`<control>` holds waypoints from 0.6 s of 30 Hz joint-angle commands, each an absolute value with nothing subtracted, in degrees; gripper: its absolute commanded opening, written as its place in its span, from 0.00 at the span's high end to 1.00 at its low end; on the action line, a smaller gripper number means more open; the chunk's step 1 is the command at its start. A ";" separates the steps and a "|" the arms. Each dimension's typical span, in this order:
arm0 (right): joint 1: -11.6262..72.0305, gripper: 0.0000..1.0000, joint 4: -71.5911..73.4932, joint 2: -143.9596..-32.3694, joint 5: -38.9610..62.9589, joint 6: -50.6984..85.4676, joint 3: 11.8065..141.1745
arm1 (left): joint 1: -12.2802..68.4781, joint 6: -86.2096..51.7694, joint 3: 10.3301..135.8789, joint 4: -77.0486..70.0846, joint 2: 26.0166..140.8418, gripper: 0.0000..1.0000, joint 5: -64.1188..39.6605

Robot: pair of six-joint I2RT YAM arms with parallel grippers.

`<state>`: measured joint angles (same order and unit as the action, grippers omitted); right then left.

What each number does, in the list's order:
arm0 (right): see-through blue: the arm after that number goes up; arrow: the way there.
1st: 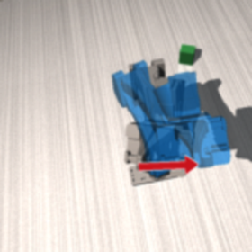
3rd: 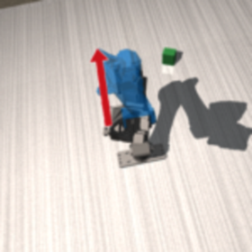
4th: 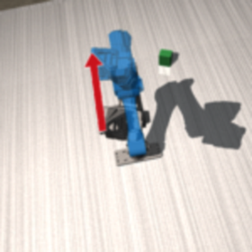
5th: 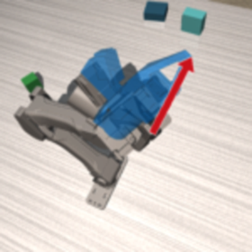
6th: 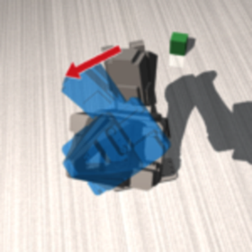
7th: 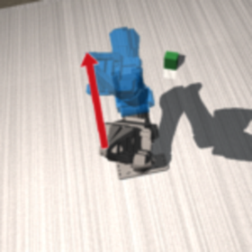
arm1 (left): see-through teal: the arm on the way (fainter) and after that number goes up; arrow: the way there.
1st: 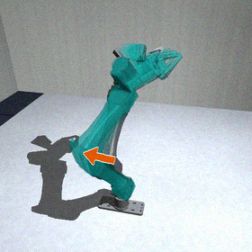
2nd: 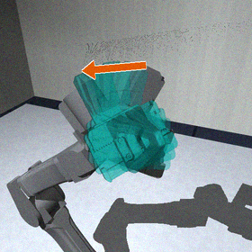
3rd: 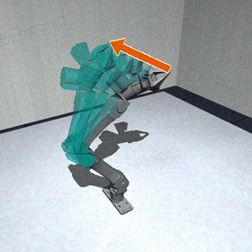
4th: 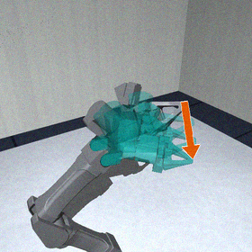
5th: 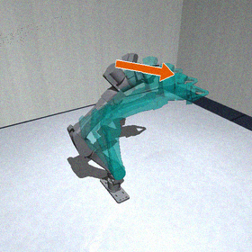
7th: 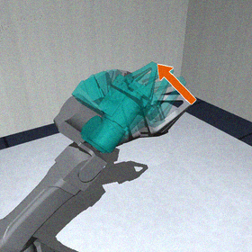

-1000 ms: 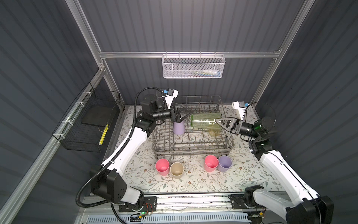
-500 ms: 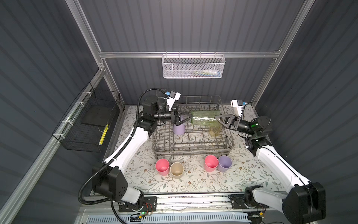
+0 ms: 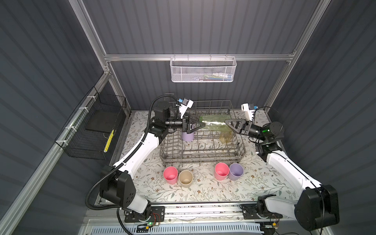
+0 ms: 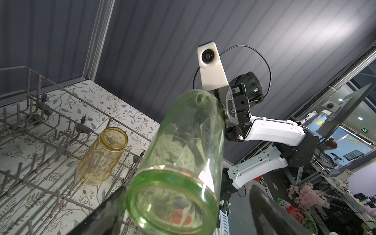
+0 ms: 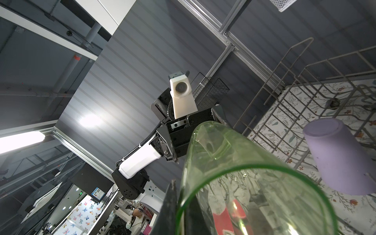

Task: Load cups into a dish rack
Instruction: Place the cup upside down at the dish rack.

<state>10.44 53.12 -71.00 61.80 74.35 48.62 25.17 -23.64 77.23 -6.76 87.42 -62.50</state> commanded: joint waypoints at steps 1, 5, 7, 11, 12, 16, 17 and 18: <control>10.37 1.00 60.65 -71.49 62.41 77.35 48.45 | 25.92 -23.05 78.47 -7.09 88.46 0.09 -64.04; 10.46 1.00 62.61 -72.39 62.32 78.64 48.34 | 26.45 -22.81 78.90 -6.80 88.96 0.10 -64.09; 10.48 1.00 62.92 -72.59 62.53 78.82 48.43 | 26.51 -22.76 78.88 -6.84 89.04 0.12 -64.01; 10.88 1.00 63.39 -73.17 63.23 79.09 48.60 | 26.47 -22.77 79.03 -7.03 89.12 0.14 -64.01; 10.90 1.00 63.61 -73.34 63.29 79.17 48.48 | 26.54 -22.85 79.06 -7.19 89.05 0.14 -64.00; 11.03 1.00 64.86 -73.82 63.37 79.98 47.82 | 26.51 -22.89 79.10 -7.40 88.90 0.13 -63.89; 11.07 1.00 65.14 -73.91 63.38 80.11 47.74 | 26.48 -22.81 79.10 -7.45 88.86 0.13 -63.72; 11.16 1.00 65.51 -74.00 63.45 80.34 47.60 | 26.54 -22.80 79.10 -7.47 88.86 0.13 -63.68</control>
<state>10.83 60.86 -73.91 62.92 79.44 47.97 26.33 -23.59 77.32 -6.76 88.75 -62.67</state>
